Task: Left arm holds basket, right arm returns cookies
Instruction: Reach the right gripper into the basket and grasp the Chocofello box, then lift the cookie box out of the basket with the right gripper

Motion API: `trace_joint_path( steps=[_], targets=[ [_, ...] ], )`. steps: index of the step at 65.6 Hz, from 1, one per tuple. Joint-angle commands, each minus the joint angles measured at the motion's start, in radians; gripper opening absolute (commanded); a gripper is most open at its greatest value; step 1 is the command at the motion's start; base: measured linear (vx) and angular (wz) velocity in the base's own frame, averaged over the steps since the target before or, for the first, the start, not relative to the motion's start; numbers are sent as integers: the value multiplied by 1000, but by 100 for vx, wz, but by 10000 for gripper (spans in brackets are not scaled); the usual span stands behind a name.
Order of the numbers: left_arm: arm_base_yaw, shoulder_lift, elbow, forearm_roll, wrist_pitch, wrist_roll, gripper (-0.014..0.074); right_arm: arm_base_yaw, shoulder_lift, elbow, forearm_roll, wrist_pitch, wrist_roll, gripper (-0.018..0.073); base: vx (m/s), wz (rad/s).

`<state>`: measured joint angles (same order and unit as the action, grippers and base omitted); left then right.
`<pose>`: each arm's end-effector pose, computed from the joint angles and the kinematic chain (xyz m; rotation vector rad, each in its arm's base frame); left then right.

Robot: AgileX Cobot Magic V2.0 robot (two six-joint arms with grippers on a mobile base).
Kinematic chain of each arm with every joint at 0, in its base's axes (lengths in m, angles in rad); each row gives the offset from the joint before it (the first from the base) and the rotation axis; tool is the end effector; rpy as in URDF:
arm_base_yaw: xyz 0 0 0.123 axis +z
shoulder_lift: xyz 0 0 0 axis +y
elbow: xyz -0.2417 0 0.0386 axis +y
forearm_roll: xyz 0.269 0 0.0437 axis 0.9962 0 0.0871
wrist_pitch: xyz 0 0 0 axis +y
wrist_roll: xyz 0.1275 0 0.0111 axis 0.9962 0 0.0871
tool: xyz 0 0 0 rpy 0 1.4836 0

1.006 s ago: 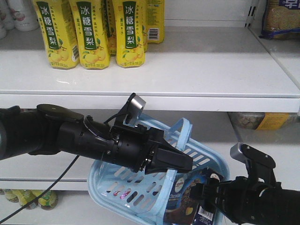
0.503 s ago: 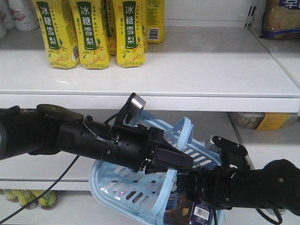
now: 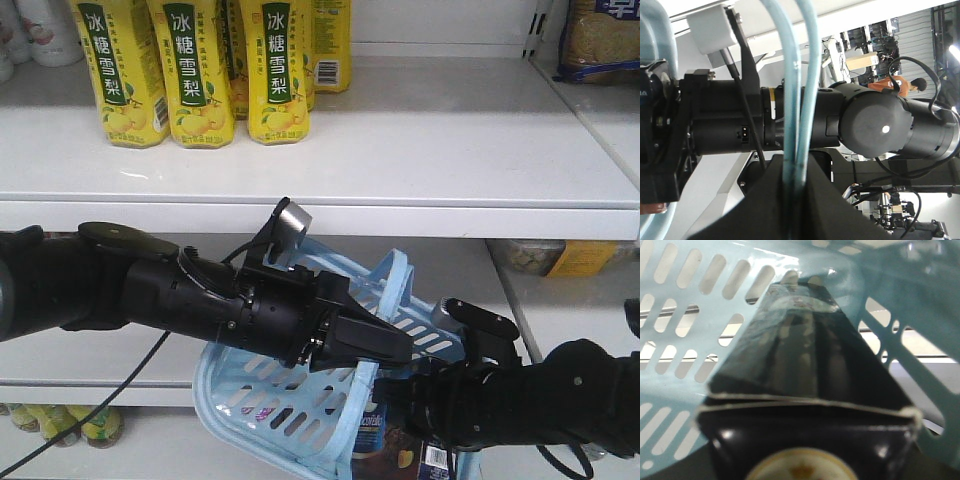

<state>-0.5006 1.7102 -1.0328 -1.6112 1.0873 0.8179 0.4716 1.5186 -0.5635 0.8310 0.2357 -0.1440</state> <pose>0.2621 -0.2725 0.1932 0.3996 2.3369 -1.8686 0.2412 0.1478 0.0640 0.2076 2.7063 0.6068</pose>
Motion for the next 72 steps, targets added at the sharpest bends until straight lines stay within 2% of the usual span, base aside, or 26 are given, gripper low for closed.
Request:
trace_joint_path(
  steps=[1,28,39,49,56,64,72],
  targets=[
    [13,-52,-44,-161,-35,24,-3,-3,-57,-9,-18,-16,-17,107,0,0],
    [13,-52,-44,-161,-35,24,-3,-5,-307,-6,-37,68,-16,105,0,0],
    [13,-52,-44,-161,-35,24,-3,-11,-420,-6,-164,135,15,109,0,0],
    [13,-52,-44,-161,-35,24,-3,-85,-531,-6,-334,241,165,113,0,0],
    [13,-52,-44,-161,-35,24,-3,-140,-631,-6,-427,320,211,116,0,0],
    [13,-52,-44,-161,-35,24,-3,-184,-780,-22,-441,425,209,119,0,0],
    [13,-52,-44,-161,-35,24,-3,-193,-906,-91,-445,508,204,119,0,0]
  ],
)
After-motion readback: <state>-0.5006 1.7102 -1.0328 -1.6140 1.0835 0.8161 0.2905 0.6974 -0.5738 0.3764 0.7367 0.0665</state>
